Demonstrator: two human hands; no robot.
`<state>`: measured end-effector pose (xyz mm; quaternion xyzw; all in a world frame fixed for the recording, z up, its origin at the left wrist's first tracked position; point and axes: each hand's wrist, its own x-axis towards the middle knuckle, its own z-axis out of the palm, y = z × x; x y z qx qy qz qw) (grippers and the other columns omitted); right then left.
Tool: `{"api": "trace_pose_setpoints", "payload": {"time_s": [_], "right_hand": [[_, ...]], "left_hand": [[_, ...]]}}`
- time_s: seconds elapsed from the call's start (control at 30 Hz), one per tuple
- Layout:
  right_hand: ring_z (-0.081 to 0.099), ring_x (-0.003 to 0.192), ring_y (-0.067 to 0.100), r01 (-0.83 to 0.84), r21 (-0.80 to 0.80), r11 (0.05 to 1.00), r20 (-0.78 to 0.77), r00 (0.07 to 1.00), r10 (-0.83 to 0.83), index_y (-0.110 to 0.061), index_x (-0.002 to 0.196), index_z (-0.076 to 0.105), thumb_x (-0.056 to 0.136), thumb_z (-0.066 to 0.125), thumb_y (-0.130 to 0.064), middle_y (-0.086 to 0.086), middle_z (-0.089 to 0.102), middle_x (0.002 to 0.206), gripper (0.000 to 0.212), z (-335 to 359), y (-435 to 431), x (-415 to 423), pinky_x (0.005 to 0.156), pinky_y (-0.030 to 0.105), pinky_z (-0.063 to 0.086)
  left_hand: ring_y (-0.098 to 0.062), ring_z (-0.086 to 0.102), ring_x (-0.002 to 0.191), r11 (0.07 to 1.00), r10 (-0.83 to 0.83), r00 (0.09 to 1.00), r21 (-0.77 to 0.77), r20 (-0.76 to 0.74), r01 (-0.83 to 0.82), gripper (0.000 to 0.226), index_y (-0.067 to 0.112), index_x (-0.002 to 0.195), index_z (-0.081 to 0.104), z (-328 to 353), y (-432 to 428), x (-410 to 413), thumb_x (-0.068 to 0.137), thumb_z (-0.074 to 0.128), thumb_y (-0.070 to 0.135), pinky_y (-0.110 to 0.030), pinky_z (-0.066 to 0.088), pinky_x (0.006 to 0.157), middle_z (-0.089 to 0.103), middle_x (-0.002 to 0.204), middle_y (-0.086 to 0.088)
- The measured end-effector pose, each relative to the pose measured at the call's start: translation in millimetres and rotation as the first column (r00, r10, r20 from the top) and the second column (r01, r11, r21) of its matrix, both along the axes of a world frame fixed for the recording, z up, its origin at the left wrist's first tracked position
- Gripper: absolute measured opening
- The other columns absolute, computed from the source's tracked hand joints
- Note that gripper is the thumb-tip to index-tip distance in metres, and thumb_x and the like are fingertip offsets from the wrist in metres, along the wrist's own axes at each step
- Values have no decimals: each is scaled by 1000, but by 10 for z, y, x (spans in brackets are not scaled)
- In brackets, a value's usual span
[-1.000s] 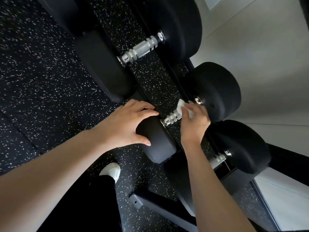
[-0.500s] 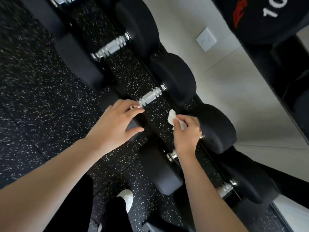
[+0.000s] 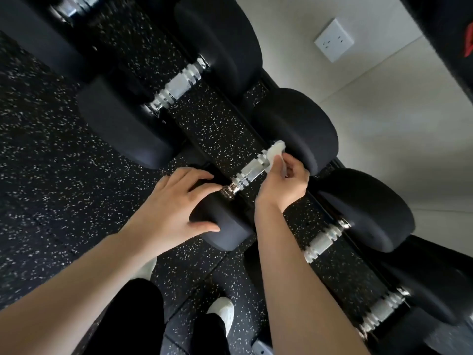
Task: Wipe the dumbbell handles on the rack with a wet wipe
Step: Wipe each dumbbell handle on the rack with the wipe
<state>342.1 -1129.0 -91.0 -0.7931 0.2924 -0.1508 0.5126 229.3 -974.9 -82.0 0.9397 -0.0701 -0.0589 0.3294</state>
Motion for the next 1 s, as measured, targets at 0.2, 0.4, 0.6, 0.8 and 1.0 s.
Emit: {"api": "trace_pose_setpoints", "payload": {"time_s": [0.2, 0.4, 0.6, 0.8, 1.0], "right_hand": [[62, 90, 16, -221, -59, 974, -86, 973, 215, -9, 89, 67, 84, 65, -1, 15, 61, 111, 10, -3, -80, -27, 69, 3, 46], [61, 87, 10, -592, -94, 800, -271, 789, 552, -14, 86, 71, 75, 73, -1, -4, 57, 98, 17, -80, -213, -365, 73, 11, 50], [56, 75, -6, -680, -57, 731, -352, 699, 622, -15, 82, 73, 73, 76, -4, 1, 61, 92, 14, -103, -170, -455, 73, 7, 41], [59, 84, 11, -473, -54, 879, -239, 861, 449, -16, 82, 69, 74, 73, -1, -8, 55, 93, 18, -87, -122, -400, 77, 26, 52], [63, 77, 21, -577, -5, 817, -303, 779, 549, -35, 74, 63, 74, 75, -8, 6, 64, 94, 30, -158, -186, -463, 70, 35, 56]], "left_hand": [[-19, 38, 123, 999, -29, 999, -18, -46, 29, 69, 28, 126, 52, -30, 64, 26, 69, 48, 65, -41, 35, 95, 47, 131, 5], [-20, 36, 125, 998, -57, 996, -8, -62, 57, 75, 23, 129, 51, -39, 102, 70, 69, 47, 67, -46, 39, 96, 47, 131, 2], [-21, 36, 124, 999, -49, 997, -17, -56, 48, 73, 24, 127, 50, -59, 94, 66, 68, 49, 67, -49, 43, 94, 47, 131, 3], [-19, 35, 125, 999, -43, 997, -20, -61, 42, 73, 25, 128, 50, -70, 90, 58, 68, 47, 68, -48, 40, 95, 46, 132, 5], [-18, 34, 124, 999, -23, 998, -26, -55, 22, 73, 25, 128, 51, -59, 80, 49, 68, 49, 68, -47, 39, 95, 47, 132, 5]]}}
